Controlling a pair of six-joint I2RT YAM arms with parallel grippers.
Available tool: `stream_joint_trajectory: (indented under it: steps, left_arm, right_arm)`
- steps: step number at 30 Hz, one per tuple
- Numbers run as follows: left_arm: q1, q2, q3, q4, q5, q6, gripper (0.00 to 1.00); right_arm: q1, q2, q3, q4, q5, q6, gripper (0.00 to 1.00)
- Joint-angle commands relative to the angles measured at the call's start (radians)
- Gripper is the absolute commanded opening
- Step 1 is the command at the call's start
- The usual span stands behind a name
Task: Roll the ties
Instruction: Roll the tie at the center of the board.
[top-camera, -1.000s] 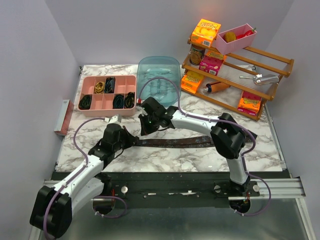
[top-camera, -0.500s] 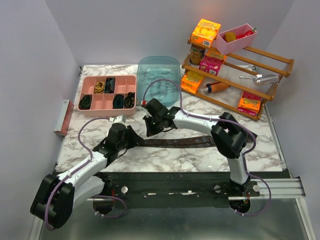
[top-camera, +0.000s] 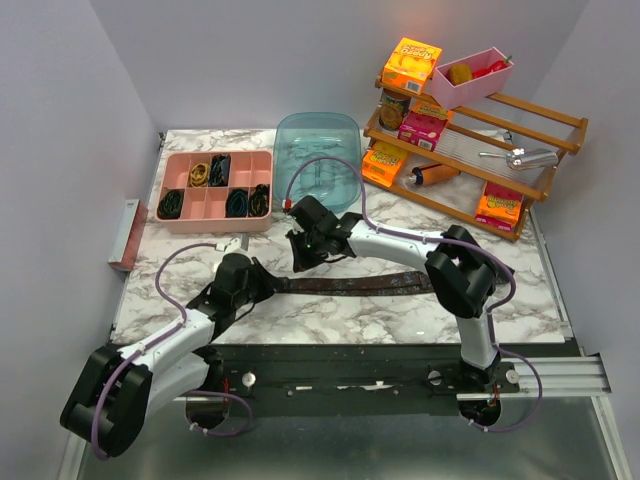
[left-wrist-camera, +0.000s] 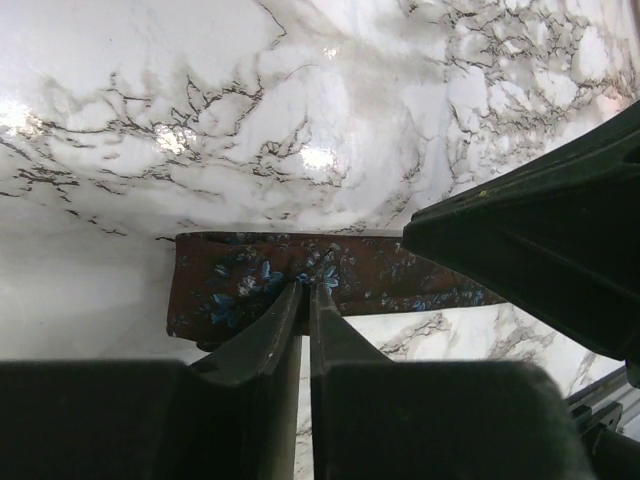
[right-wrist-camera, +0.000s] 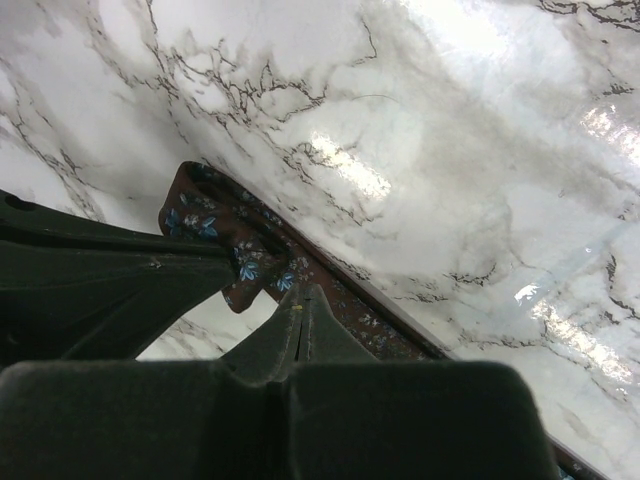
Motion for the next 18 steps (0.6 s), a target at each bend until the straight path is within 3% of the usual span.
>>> stream_joint_trajectory:
  steps: [1,3,18]
  left_arm:
    - [-0.005,0.013,-0.018,0.054,-0.007,-0.011,0.06]
    - [-0.005,0.027,-0.024,0.078,0.003,-0.016,0.00]
    - [-0.011,0.096,-0.024,0.127,0.009,-0.022,0.00]
  right_arm:
    - [-0.004,-0.023,0.007,-0.020,-0.012,-0.015,0.00]
    - [-0.004,-0.018,0.011,-0.021,-0.028,-0.016,0.00]
    - [0.002,0.051,0.026,0.028,-0.170,-0.019,0.00]
